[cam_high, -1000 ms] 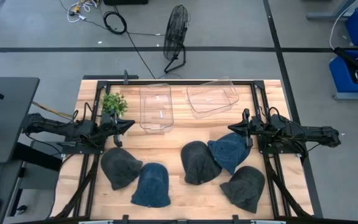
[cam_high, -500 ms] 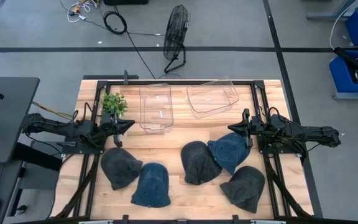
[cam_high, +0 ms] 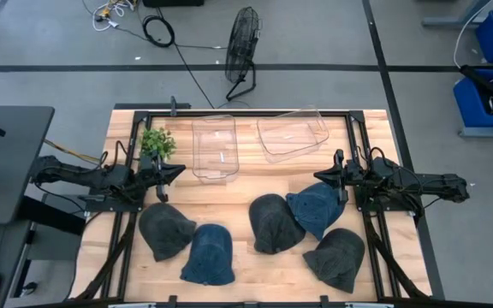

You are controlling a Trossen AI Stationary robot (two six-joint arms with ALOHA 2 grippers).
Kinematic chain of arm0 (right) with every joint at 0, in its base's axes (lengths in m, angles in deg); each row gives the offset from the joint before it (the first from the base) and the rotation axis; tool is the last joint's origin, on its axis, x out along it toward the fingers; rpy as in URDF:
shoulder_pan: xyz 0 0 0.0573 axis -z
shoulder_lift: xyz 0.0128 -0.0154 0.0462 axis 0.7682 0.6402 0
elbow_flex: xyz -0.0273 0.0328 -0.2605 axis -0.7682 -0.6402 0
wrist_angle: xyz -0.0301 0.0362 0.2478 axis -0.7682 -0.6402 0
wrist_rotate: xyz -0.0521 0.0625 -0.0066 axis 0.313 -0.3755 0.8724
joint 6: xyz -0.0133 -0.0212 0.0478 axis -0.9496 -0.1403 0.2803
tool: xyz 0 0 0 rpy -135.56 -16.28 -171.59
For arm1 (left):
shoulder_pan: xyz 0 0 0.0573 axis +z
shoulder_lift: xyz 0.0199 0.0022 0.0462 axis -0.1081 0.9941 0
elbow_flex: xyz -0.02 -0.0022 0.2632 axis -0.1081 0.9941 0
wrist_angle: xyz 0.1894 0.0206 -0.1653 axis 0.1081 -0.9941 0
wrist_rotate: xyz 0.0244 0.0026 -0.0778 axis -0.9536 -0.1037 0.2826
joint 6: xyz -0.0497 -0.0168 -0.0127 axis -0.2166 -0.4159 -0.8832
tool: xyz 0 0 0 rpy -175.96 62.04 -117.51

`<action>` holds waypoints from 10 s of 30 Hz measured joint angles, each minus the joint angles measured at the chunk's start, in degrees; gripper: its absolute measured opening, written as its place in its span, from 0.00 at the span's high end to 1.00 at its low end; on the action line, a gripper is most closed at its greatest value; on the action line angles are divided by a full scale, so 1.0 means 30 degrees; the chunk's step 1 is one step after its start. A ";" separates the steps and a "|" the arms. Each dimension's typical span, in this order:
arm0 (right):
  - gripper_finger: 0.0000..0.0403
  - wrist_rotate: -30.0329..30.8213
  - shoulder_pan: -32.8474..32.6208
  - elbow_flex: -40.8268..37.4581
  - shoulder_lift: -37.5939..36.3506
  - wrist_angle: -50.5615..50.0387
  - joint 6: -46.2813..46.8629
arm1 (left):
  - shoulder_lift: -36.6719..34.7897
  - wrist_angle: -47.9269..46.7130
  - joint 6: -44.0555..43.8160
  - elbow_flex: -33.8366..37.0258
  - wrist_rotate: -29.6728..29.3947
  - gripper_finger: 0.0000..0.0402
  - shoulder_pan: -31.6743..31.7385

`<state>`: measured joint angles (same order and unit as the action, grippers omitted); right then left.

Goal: Pick & Place hat
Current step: Put the top blue cap into the right transparent bin, then put the blue cap into the right transparent bin

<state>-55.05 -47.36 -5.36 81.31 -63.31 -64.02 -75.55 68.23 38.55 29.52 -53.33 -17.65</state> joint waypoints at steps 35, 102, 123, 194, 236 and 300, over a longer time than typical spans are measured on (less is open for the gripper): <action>0.96 0.0000 0.0000 0.0000 0.0000 -0.0007 0.0000 | 0.0007 0.0229 0.4837 -0.2624 0.0597 0.62 0.0007; 0.65 -0.4320 -0.3068 1.5269 2.0110 -0.7577 0.7103 | 0.0015 0.0131 0.4170 -0.2696 -0.0889 0.62 0.0007; 0.66 -0.5398 -0.6900 1.9088 2.8591 -1.6340 1.6346 | 0.0015 -0.1093 0.5336 -0.2688 -0.0882 0.62 0.0000; 1.00 1.2100 -0.5794 2.6629 2.6462 -2.4223 0.8710 | 0.0015 -0.1500 0.5190 -0.2688 -0.0882 0.62 0.0007; 1.00 1.3893 0.4677 2.4239 2.6410 -1.4882 -0.6619 | 0.0015 -0.1464 0.4645 -0.2696 -0.0874 0.62 0.0005; 0.58 1.1664 0.2330 2.5723 2.6454 -1.6723 -0.3354 | 0.0015 -0.1471 0.4636 -0.2696 -0.0874 0.62 0.0004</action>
<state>-20.06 -40.37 71.81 160.67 -113.48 -74.09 -75.51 63.81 52.46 21.44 -55.95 -17.63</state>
